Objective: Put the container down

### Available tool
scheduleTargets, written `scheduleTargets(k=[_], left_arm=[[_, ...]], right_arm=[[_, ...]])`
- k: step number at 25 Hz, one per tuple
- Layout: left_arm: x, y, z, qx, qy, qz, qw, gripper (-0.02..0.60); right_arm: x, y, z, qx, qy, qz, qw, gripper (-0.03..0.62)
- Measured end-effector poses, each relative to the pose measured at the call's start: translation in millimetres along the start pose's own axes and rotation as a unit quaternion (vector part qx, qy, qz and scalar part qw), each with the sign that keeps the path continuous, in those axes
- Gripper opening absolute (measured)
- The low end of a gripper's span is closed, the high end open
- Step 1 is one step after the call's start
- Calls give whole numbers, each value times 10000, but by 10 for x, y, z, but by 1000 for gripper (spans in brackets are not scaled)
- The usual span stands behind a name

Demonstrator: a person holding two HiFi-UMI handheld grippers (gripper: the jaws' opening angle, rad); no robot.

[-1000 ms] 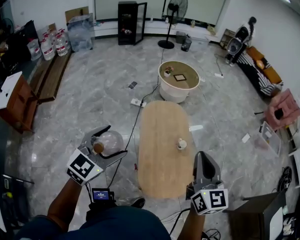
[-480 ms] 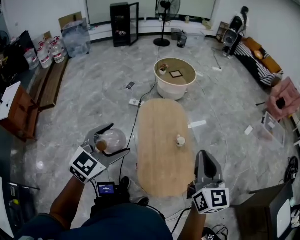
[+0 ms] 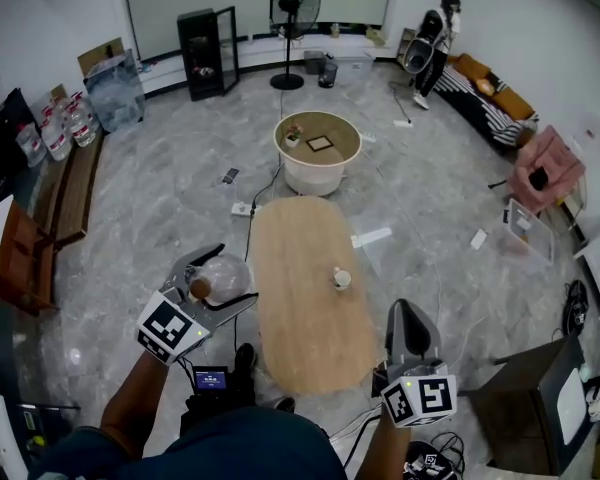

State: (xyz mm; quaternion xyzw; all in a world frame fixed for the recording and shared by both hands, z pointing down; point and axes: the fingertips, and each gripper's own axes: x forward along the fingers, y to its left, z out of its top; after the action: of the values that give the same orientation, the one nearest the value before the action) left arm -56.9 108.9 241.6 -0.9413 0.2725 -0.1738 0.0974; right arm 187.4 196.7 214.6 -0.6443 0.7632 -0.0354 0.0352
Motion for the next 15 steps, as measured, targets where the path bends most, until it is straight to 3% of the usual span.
scheduleTargets(k=[15], left_arm=[[739, 1246, -339, -120, -227, -565, 9981, 403]], right_arm=[[1076, 102, -74, -185, 288, -652, 9973, 11]])
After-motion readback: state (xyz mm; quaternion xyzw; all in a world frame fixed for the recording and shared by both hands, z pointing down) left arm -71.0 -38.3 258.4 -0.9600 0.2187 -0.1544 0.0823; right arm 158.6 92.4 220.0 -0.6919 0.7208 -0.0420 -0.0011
